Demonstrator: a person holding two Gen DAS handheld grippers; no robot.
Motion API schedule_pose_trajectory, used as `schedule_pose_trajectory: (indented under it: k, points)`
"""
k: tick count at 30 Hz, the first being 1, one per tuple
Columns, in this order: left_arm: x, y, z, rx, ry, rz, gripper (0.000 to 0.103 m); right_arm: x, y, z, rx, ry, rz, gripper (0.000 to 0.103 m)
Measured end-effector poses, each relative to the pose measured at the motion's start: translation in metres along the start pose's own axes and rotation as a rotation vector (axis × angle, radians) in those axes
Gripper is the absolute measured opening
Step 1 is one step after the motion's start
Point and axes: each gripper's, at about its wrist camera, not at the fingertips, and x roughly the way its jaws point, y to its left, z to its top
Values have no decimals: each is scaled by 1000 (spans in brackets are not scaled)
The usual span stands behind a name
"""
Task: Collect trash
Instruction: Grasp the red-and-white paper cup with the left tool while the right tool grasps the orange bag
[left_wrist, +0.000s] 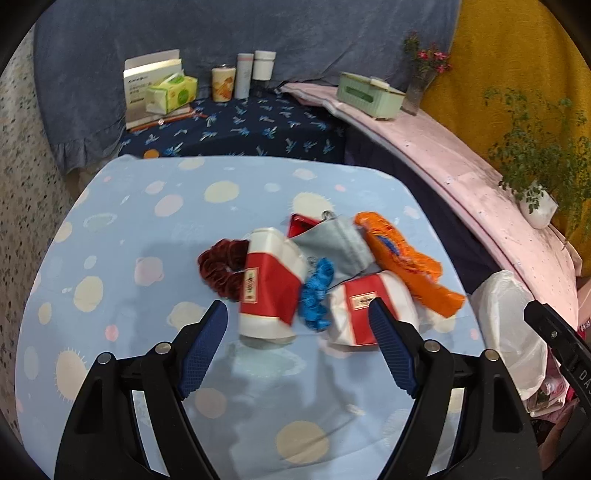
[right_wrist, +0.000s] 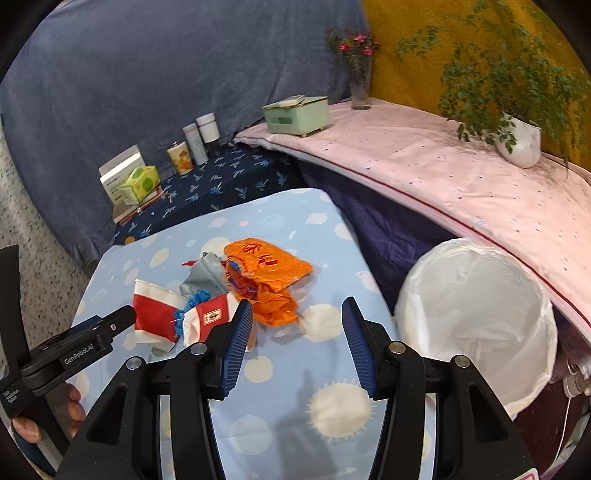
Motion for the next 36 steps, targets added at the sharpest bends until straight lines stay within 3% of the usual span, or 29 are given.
schedule_pose_trajectory:
  k: [14, 19, 21, 22, 23, 24, 27, 36]
  points:
    - [54, 34, 0, -73, 103, -19, 74, 73, 36, 0, -65, 101, 1, 49]
    - [69, 31, 2, -67, 132, -42, 54, 94, 40, -2, -87, 130, -18, 49]
    - [73, 31, 2, -72, 139, -50, 38, 99, 41, -3, -95, 141, -23, 49]
    - [74, 31, 2, -71, 141, -54, 36, 102, 41, -4, -99, 147, -25, 48]
    - [75, 31, 2, -70, 143, -58, 34, 104, 42, -4, -102, 153, -21, 41]
    - [74, 31, 2, -71, 141, -61, 34, 107, 43, -4, -105, 162, -14, 28]
    - [69, 31, 2, -64, 121, -57, 34, 108, 48, -7, -121, 177, 5, 13]
    - [32, 30, 9, -69, 52, -58, 34, 67, 69, 4, -148, 109, 101, 6]
